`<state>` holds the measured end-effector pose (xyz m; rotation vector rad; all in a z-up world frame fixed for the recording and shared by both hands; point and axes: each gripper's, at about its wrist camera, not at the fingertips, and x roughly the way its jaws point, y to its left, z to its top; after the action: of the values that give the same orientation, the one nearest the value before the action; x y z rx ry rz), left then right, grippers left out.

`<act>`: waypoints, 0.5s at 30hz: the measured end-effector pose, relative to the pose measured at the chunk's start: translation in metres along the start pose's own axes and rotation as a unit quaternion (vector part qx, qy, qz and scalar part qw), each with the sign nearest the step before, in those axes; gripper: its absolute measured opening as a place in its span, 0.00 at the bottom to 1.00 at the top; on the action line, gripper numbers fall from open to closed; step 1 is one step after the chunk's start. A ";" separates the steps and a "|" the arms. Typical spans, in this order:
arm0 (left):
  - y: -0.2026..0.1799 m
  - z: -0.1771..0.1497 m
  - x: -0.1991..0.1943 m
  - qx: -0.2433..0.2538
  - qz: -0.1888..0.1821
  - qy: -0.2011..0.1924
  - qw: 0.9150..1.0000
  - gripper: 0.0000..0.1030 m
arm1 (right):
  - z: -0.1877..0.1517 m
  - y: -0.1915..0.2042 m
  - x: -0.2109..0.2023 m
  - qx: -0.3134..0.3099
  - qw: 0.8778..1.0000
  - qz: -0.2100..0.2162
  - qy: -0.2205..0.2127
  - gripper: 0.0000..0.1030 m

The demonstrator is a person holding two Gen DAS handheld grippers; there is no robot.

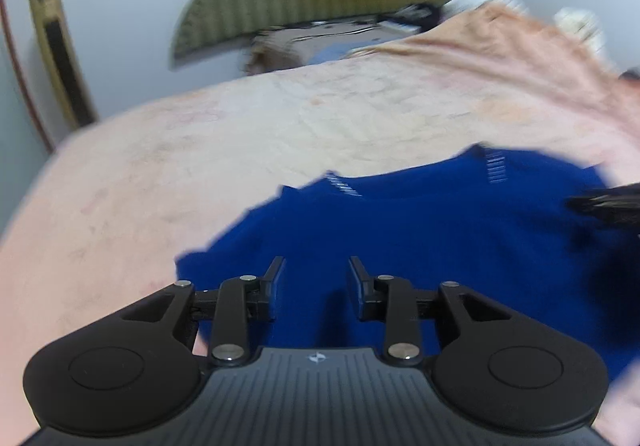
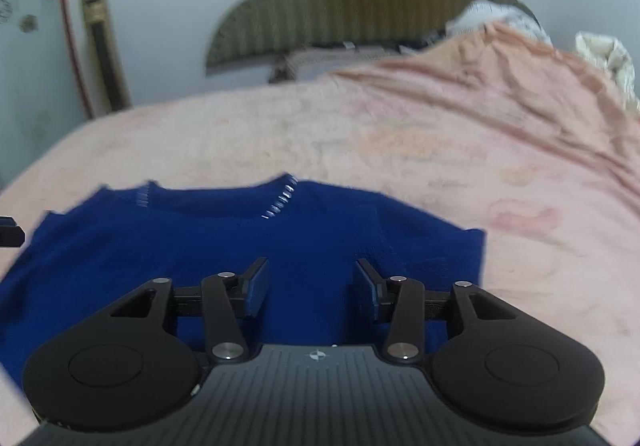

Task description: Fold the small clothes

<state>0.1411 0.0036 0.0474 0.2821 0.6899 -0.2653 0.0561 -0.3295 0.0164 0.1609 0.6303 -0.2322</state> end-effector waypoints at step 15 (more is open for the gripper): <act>-0.009 -0.020 0.016 -0.029 0.086 0.035 0.995 0.54 | -0.030 0.032 -0.030 -0.030 0.997 -0.062 -0.030 0.87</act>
<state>0.1387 -0.0002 0.0205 0.2944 0.7373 -0.0716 0.0244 -0.2869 0.0133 0.0561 0.5868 -0.3353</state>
